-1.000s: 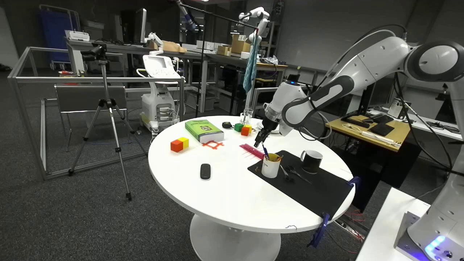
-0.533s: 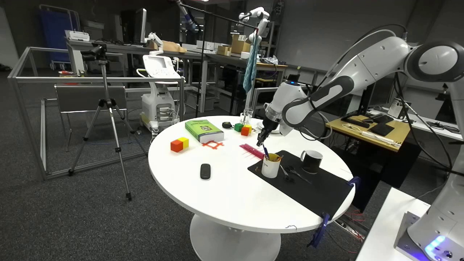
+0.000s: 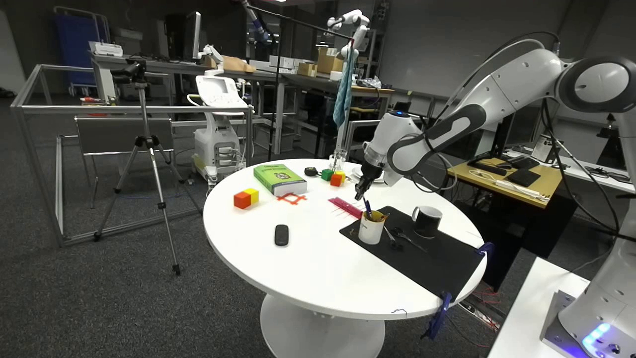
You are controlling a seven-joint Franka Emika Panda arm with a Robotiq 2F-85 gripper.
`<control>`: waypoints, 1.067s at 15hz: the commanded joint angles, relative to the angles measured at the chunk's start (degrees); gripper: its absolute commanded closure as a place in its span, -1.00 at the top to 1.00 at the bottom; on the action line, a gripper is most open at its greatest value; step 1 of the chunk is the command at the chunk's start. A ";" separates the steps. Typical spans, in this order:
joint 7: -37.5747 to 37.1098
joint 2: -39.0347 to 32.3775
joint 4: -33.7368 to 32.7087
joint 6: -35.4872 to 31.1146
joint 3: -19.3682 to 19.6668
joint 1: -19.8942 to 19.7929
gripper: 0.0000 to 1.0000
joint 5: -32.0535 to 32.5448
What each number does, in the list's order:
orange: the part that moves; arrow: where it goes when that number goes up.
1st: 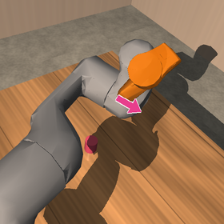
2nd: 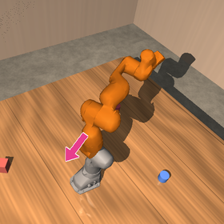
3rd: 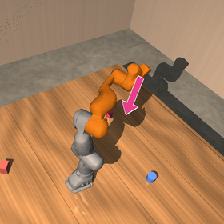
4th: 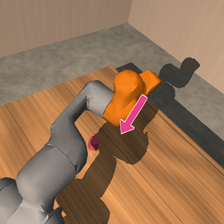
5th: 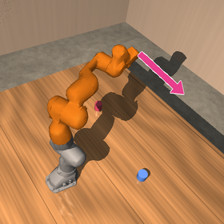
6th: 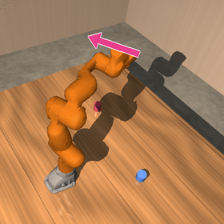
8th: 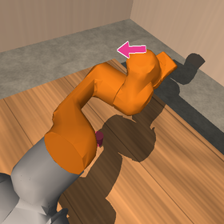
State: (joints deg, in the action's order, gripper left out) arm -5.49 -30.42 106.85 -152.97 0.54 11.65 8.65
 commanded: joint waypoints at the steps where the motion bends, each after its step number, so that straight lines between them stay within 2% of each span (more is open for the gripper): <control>1: -2.56 2.80 1.84 2.07 0.82 1.00 -0.98 0.98; 16: -6.24 12.67 4.88 -2.49 0.28 2.10 -0.98 1.97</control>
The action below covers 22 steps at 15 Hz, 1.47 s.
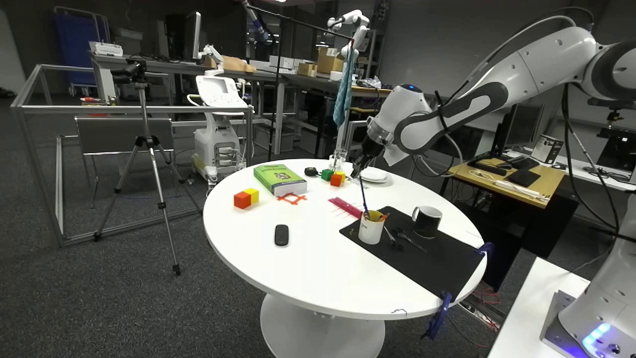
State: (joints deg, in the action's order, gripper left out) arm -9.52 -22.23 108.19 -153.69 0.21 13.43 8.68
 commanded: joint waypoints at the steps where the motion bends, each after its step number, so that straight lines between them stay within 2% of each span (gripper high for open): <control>1: -2.37 5.20 3.70 -2.12 0.75 0.33 -0.98 2.34; 6: -3.23 8.41 3.81 -3.29 1.72 0.18 -0.98 5.86; 14: -7.89 10.12 2.55 -0.88 4.56 -1.35 -0.98 11.34; 19: -7.71 9.32 1.17 2.69 6.04 -3.67 -0.98 10.56; 22: -6.88 8.09 -0.18 7.26 5.64 -5.09 -0.98 9.58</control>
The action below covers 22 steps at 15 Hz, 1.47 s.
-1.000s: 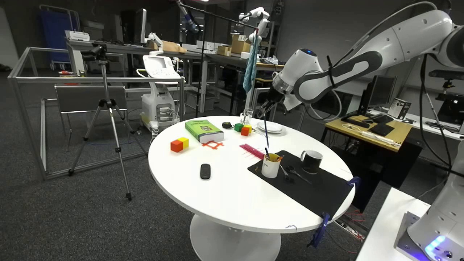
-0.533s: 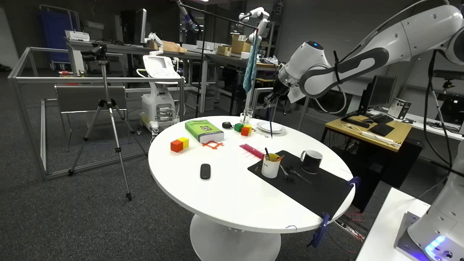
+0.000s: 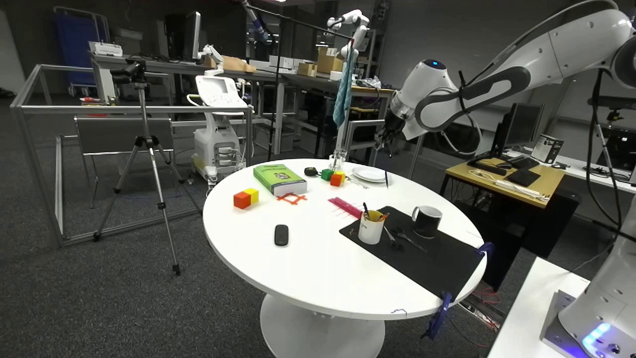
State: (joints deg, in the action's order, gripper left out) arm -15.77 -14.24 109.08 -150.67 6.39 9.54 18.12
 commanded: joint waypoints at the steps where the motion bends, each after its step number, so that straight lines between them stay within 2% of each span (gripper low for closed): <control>1: -0.40 -0.51 -1.66 5.98 -0.74 -1.50 -0.98 -0.08; 8: 0.28 -6.96 -6.70 19.41 -1.61 -1.77 -0.98 -0.94; 22: 1.61 -21.94 -19.67 37.75 -2.49 -1.44 -0.98 -3.35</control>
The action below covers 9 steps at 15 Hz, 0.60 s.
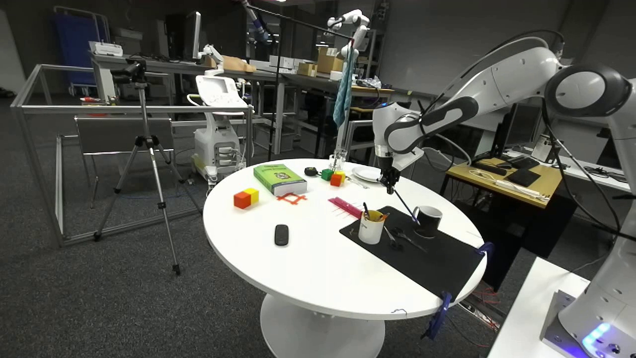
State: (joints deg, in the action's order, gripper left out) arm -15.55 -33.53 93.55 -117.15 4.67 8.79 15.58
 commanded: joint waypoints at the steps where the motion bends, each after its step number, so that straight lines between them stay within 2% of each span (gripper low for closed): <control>1: 1.67 -3.24 -4.60 4.80 -0.95 -0.80 -0.98 -1.01; 9: 2.70 -6.14 -4.06 -1.34 -1.81 -1.28 -0.98 -1.80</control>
State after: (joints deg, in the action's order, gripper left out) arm -15.10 -38.75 90.48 -116.97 3.81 8.77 15.00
